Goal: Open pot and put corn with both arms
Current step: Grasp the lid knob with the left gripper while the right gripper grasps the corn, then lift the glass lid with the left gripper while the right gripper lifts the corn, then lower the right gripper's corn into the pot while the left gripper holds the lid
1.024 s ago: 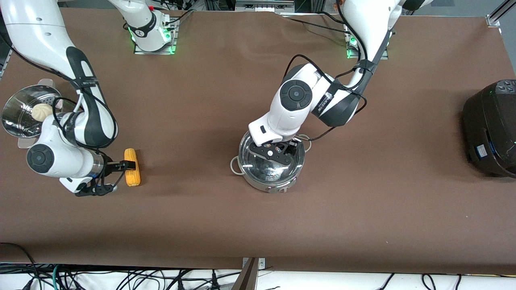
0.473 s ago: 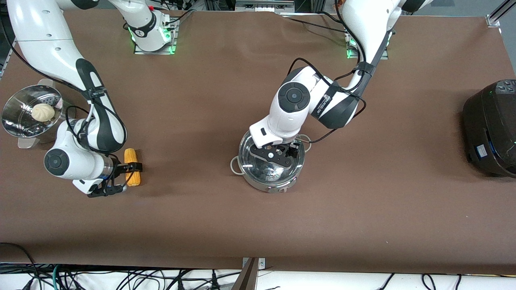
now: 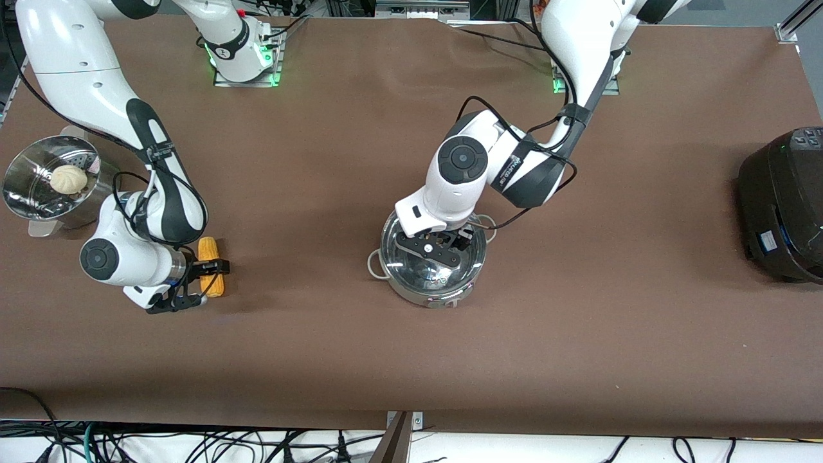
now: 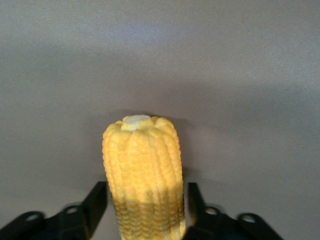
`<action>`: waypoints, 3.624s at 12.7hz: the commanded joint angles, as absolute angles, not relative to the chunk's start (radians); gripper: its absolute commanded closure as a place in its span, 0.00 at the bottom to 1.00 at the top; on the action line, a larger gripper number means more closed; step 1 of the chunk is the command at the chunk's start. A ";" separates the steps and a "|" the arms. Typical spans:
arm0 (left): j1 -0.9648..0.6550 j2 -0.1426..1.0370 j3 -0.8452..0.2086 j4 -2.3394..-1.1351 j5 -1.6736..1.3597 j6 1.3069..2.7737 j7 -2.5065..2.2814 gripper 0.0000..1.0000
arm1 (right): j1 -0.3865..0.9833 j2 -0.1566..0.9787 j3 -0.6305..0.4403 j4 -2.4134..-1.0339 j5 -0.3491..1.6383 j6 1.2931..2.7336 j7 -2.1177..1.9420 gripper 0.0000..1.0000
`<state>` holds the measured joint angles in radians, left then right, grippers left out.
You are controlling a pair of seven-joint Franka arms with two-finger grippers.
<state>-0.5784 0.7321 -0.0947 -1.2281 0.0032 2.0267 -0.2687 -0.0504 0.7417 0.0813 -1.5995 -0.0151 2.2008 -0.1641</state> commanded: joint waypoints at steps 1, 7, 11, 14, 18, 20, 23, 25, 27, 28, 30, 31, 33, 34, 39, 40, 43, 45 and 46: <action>-0.588 0.724 -0.091 -1.221 0.025 2.019 -0.270 0.72 | -0.058 0.730 0.087 -1.609 0.003 2.195 -0.190 0.90; -0.586 0.689 -0.095 -1.200 0.008 1.873 -0.275 0.89 | -0.051 0.697 0.090 -1.589 0.008 2.142 -0.184 0.90; -0.551 0.591 -0.089 -1.200 0.009 1.734 -0.273 0.89 | -0.058 0.655 0.091 -1.534 0.006 2.039 -0.189 0.89; -0.517 0.529 -0.084 -1.200 0.018 1.662 -0.273 0.89 | -0.058 0.568 0.087 -1.529 0.006 1.981 -0.183 0.89; -0.424 0.477 -0.087 -1.203 0.023 1.648 -0.223 0.89 | -0.041 0.489 0.132 -1.488 0.037 1.889 -0.108 0.88; -0.407 0.450 -0.083 -1.209 0.023 1.612 -0.178 0.89 | -0.037 0.489 0.211 -1.431 0.046 1.841 -0.004 0.88; -0.327 0.414 -0.083 -1.224 0.046 1.491 -0.154 0.89 | 0.032 0.492 0.264 -1.401 0.038 1.839 0.182 0.88; -0.257 0.417 -0.084 -1.252 0.150 1.466 0.022 0.89 | 0.119 0.509 0.262 -1.361 0.034 1.845 0.306 0.88; -0.172 0.439 -0.087 -1.265 0.147 1.473 0.112 0.90 | 0.185 0.540 0.262 -1.309 0.034 1.850 0.423 0.88; -0.148 0.452 -0.087 -1.303 0.167 1.477 0.154 0.92 | 0.218 0.557 0.262 -1.286 0.034 1.858 0.475 0.88; -0.102 0.462 -0.086 -1.438 0.167 1.599 0.224 0.92 | 0.274 0.586 0.261 -1.269 0.034 1.925 0.569 0.88; -0.063 0.460 -0.089 -1.513 0.167 1.683 0.232 0.93 | 0.306 0.600 0.259 -1.269 0.026 1.966 0.607 0.88; -0.040 0.450 -0.089 -1.667 0.164 1.829 0.268 0.93 | 0.366 0.642 0.256 -1.235 -0.030 1.991 0.699 0.88; -0.040 0.442 -0.090 -1.711 0.164 1.859 0.268 0.92 | 0.402 0.670 0.256 -1.198 -0.056 1.990 0.757 0.88; -0.026 0.483 -0.091 -1.839 0.164 1.997 0.275 0.92 | 0.556 0.779 0.229 -1.082 -0.140 1.982 0.937 0.91; -0.025 0.501 -0.091 -1.842 0.164 2.000 0.275 0.91 | 0.604 0.794 0.188 -1.065 -0.141 1.988 0.959 0.91; -0.003 0.546 -0.089 -1.841 0.164 2.002 0.275 0.88 | 0.690 0.870 0.117 -0.991 -0.141 2.000 0.979 0.94; -0.003 0.552 -0.090 -1.838 0.164 2.002 0.275 0.79 | 0.706 0.894 0.114 -0.985 -0.141 2.049 1.032 0.94; -0.003 0.555 -0.089 -1.836 0.164 2.000 0.275 0.69 | 0.707 0.906 0.114 -0.985 -0.141 2.059 1.032 0.94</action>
<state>-0.0171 0.5559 -0.0794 -1.8387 0.1372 2.0057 0.2642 0.6927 0.8607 0.1242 -1.0461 -0.1232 2.0502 1.0037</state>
